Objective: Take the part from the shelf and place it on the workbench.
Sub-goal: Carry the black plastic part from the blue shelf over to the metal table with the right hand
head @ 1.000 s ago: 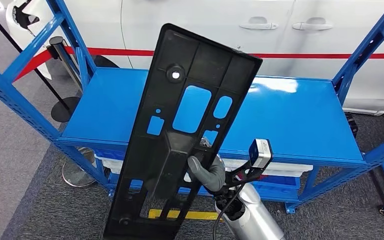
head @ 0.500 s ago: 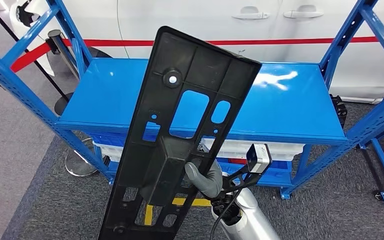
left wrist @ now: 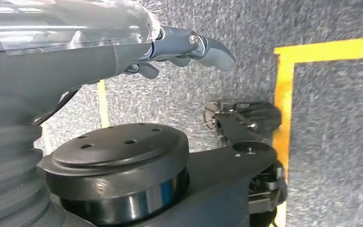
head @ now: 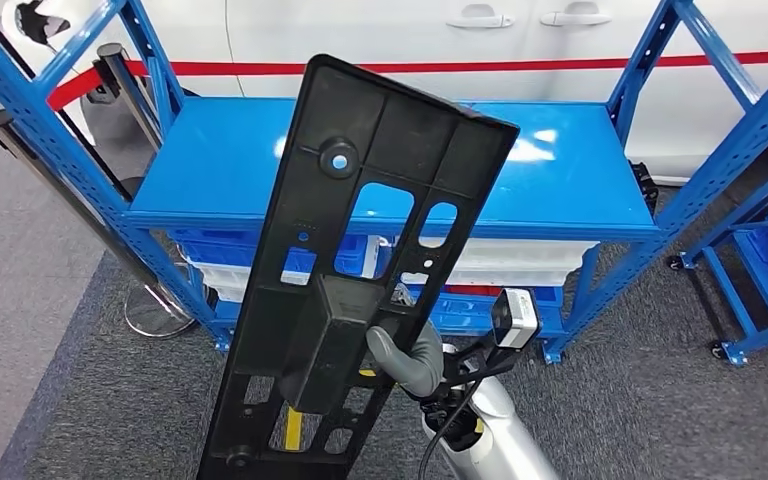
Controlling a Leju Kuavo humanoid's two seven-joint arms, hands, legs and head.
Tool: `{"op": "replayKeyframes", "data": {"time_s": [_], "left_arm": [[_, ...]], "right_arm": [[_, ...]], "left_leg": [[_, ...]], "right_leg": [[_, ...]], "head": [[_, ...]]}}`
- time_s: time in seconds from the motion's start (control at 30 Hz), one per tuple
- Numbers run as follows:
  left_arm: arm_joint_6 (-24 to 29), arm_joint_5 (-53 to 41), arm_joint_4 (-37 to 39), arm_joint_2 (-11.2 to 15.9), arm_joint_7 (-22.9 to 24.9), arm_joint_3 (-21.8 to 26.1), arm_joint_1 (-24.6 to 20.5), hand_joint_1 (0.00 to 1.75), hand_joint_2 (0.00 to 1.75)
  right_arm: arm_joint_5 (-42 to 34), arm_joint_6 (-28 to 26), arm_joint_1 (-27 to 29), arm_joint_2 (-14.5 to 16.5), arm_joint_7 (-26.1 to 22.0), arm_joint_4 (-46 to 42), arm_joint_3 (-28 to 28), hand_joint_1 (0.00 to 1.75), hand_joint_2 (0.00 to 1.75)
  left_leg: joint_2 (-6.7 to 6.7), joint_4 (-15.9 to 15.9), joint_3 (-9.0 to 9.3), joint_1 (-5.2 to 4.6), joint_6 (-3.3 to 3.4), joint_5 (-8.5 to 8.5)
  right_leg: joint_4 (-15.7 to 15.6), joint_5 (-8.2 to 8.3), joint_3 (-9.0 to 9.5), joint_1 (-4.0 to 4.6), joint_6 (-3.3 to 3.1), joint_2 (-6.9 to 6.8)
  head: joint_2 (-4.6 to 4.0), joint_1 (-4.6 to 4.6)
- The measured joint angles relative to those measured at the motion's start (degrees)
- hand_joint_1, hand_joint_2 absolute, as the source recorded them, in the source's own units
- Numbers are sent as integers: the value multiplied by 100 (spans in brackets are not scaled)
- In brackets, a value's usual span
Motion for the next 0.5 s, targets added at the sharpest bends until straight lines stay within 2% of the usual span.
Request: {"op": "replayKeyframes", "data": {"time_s": [0.03, 0.07, 0.1, 0.13, 0.17, 0.2, 0.27, 0.3, 0.33, 0.37, 0.43, 0.47, 0.5], "left_arm": [[-7, 4, 0, -1, -16, 0, -1, 0, 175], [-11, 2, 0, -2, -28, 0, -2, 0, 175], [-15, -8, 0, -3, -36, 1, -2, 0, 175], [-17, -20, -1, -6, -38, 0, -2, 0, 175], [-19, -35, -1, -8, -39, 0, -4, 0, 175], [-23, -52, -1, -10, -38, 0, -4, 0, 175], [-34, -85, -1, -15, -31, -1, 1, 0, 175], [-39, -98, 0, -17, -23, -1, 8, 0, 175], [-41, -105, 0, -18, -13, -2, 16, 0, 175], [-42, -109, 0, -19, -2, -2, 23, 0, 175], [-43, -113, 0, -22, 11, -3, 30, 0, 175], [-43, -113, 0, -23, 14, -3, 30, 0, 175], [-41, -114, 0, -23, 14, -3, 29, 0, 175]], "right_arm": [[21, -1, -3, 2, 7, 12, -1, 175, 175], [39, -3, -6, 7, 15, 26, -1, 175, 175], [56, -7, -12, 19, 20, 39, -1, 175, 175], [73, -11, -17, 37, 22, 49, -1, 175, 175], [92, -16, -20, 56, 21, 57, -1, 175, 175], [117, -27, -19, 73, 15, 66, -1, 175, 175], [168, -61, 14, 84, 4, 80, -1, 175, 175], [196, -77, 38, 85, 1, 84, -1, 175, 175], [218, -85, 61, 89, 1, 84, 1, 175, 175], [238, -88, 81, 92, 2, 79, 2, 175, 175], [261, -98, 122, 99, 8, 65, 3, 175, 175], [273, -106, 150, 99, 11, 58, 3, 175, 175], [293, -118, 181, 99, 14, 55, 3, 175, 175]], "left_leg": [[30, 42, -114, 6, -19, 52], [52, 98, -220, 12, -43, 90], [69, 168, -321, 11, -72, 115], [82, 243, -400, 7, -102, 133], [94, 301, -459, -1, -137, 157], [109, 338, -500, -1, -171, 190], [124, 363, -540, 32, -245, 240], [97, 408, -573, 53, -278, 166], [47, 544, -629, 66, -307, -20], [-15, 786, -707, 73, -328, -294], [-96, 1480, -867, 70, -332, -829], [-110, 1766, -890, 68, -318, -937], [-117, 1902, -840, 61, -292, -907]], "right_leg": [[-14, 179, 130, -20, 19, -17], [-202, 327, 347, -44, 36, -50], [-546, 328, 639, -54, 55, -110], [-921, 228, 910, -50, 41, -156], [-1217, 99, 1098, -40, 8, -191], [-1406, -10, 1191, -12, -45, -203], [-1460, 22, 1141, 18, -182, -174], [-1463, 77, 1097, 28, -239, -162], [-1469, 138, 1041, 29, -287, -149], [-1471, 206, 971, 31, -327, -133], [-1467, 338, 809, 58, -363, -81], [-1463, 402, 724, 76, -371, -55], [-1459, 466, 639, 93, -374, -27]], "head": [[0, 0], [0, -1], [0, 3], [0, -3], [0, -11], [0, -18], [-1, -28], [-1, -27], [-1, -28], [-1, -28], [0, -32], [0, -32], [0, -32]]}}
